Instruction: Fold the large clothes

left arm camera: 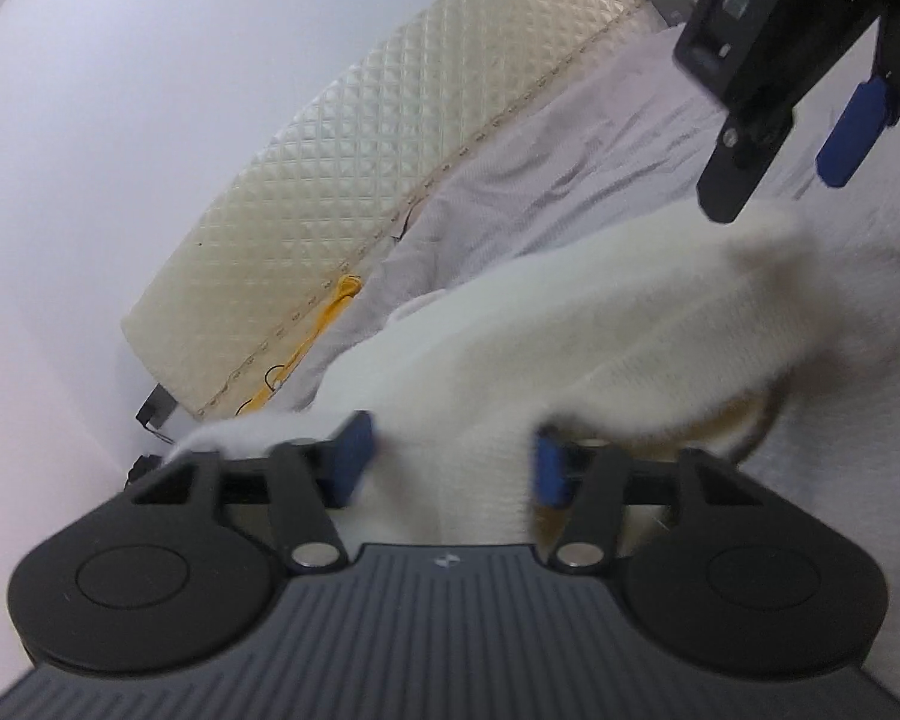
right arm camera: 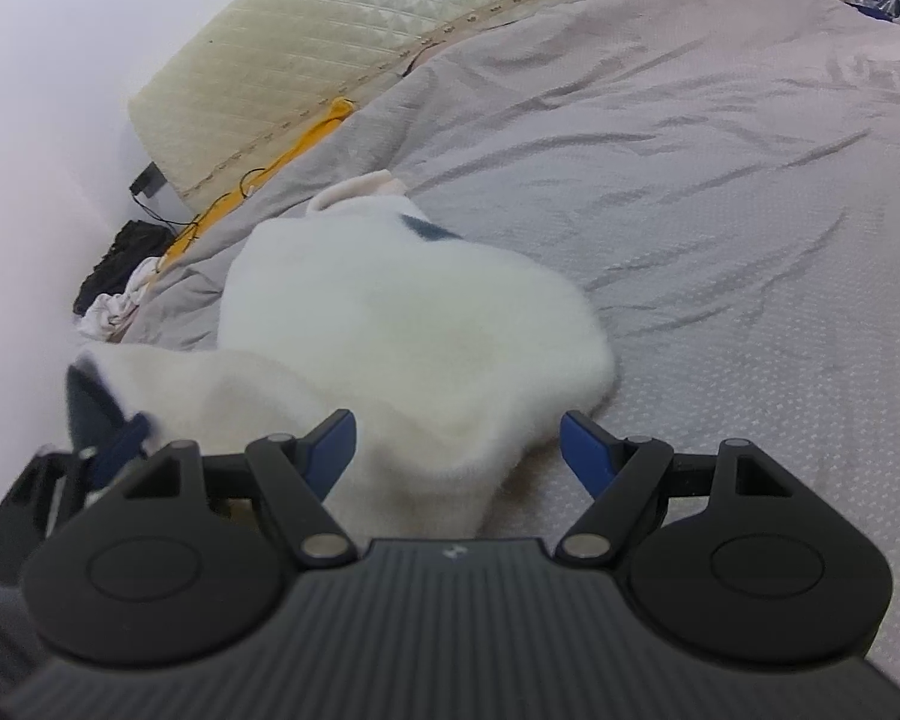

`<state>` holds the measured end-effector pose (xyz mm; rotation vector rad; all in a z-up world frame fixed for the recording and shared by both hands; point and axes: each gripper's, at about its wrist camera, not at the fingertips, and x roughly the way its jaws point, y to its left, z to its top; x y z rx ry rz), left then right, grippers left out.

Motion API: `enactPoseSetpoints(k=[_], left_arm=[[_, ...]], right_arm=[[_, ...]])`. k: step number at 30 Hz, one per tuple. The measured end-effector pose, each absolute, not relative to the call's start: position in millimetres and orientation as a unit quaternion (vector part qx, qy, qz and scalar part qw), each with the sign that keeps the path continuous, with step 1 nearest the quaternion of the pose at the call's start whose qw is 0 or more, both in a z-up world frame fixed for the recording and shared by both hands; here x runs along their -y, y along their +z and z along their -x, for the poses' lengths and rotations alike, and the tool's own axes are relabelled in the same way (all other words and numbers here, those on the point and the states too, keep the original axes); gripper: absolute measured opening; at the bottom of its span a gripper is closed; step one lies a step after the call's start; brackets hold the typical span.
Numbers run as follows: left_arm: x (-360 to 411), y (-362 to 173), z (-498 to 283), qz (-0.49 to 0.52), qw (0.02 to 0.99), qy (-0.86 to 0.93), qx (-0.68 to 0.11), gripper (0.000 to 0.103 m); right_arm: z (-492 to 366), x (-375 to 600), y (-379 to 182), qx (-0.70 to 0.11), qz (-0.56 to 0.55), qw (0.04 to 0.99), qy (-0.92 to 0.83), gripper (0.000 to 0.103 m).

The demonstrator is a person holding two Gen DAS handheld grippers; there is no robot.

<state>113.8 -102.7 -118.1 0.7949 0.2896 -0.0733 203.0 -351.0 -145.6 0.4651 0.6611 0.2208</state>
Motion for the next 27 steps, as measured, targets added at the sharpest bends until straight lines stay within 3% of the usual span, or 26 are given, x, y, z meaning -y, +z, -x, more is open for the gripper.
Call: enactPoseSetpoints(k=[1, 3, 7, 15, 27], left_arm=[[100, -116, -121, -0.381, 0.913, -0.032, -0.145, 0.032], [93, -109, -130, -0.342, 0.928, -0.023, -0.147, 0.022], [70, -77, -126, -0.226, 0.964, -0.025, -0.135, 0.014], [26, -36, -115, -0.06, 0.989, -0.019, -0.135, 0.011], [-14, -20, -96, 0.049, 0.988, -0.021, -0.145, 0.011]], right_arm=[[-203, 351, -146, -0.32, -0.225, 0.914, 0.108, 0.077], [-202, 349, -146, -0.317, -0.215, 0.917, 0.107, 0.077], [-197, 338, -138, -0.29, -0.169, 0.934, 0.121, 0.078], [-179, 309, -124, -0.235, -0.121, 0.942, 0.208, 0.078], [-169, 267, -120, -0.193, -0.027, 0.934, 0.299, 0.079]])
